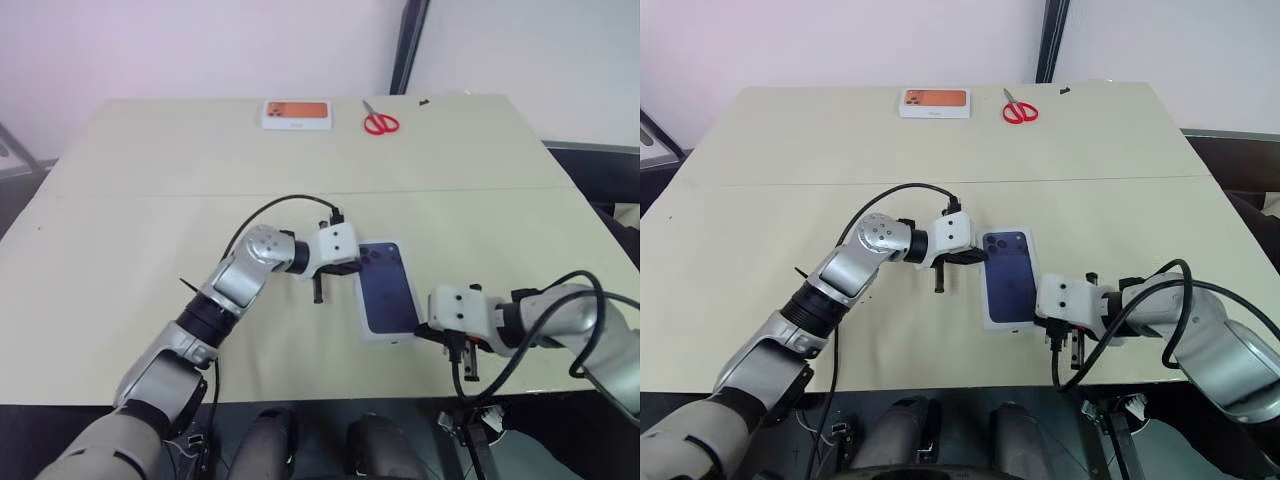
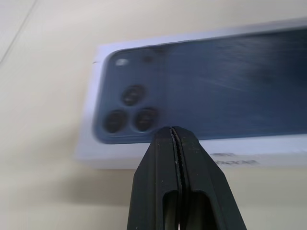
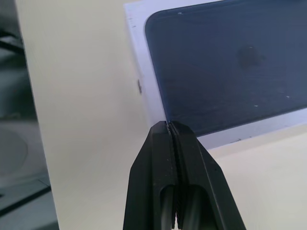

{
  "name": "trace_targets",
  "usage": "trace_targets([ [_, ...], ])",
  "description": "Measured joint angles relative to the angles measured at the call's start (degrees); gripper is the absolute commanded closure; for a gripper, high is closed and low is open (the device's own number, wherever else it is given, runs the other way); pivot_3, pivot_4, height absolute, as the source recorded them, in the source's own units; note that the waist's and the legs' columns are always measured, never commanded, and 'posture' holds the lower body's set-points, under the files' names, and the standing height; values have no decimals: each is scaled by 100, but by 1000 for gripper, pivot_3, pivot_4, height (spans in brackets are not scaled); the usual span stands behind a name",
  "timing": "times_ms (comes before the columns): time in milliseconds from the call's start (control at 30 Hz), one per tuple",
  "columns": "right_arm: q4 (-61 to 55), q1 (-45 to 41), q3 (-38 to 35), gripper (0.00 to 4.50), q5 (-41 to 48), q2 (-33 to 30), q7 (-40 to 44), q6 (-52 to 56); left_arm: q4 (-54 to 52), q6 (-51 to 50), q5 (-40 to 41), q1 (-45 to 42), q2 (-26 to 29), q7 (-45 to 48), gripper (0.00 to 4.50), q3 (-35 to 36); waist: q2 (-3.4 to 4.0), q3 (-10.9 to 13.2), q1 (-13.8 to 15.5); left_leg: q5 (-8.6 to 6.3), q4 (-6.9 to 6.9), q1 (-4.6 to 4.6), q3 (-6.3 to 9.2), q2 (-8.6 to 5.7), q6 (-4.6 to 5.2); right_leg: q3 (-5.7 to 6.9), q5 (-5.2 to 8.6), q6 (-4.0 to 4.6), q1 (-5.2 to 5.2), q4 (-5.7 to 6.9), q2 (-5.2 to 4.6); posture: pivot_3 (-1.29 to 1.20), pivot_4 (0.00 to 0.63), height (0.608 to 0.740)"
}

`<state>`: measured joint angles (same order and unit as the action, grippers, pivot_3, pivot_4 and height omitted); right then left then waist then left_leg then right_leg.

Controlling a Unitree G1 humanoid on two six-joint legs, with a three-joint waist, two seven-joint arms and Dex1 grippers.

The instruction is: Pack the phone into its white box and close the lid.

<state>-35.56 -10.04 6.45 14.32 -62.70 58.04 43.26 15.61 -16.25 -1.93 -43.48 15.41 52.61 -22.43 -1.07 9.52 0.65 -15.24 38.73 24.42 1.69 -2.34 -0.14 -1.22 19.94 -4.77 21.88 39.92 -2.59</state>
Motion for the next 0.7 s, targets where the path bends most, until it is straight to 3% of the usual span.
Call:
trace_targets([
  [133,744,-599,-557,4447,112,662,-427,-299,-19,-10,392,-143,-62,-749,4471,1019,-5,4,-12,3,4,13,-2,1,-6,-1,0,-1,22,15,2,0,150,740],
  [267,1580,-979,-966,4447,124,1027,-781,-563,-571,-158,558,3,597,-962,4471,1737,-1,1,-33,10,0,12,-5,1,-19,-7,0,-1,25,15,2,0,150,740],
  [500,3269,-1651,-1414,4447,287,1574,-1041,-1038,-1643,-484,761,1985,1677,-926,4471,2480,3,0,-47,6,-12,11,-7,1,-14,-11,0,0,33,15,-1,0,150,740],
  [700,4308,-1684,-1366,4447,240,1654,-777,-1601,-2630,-911,1317,3293,1702,-1259,4471,3424,3,0,0,-2,-4,12,-8,0,-1,-10,0,0,24,9,-7,0,150,740],
])
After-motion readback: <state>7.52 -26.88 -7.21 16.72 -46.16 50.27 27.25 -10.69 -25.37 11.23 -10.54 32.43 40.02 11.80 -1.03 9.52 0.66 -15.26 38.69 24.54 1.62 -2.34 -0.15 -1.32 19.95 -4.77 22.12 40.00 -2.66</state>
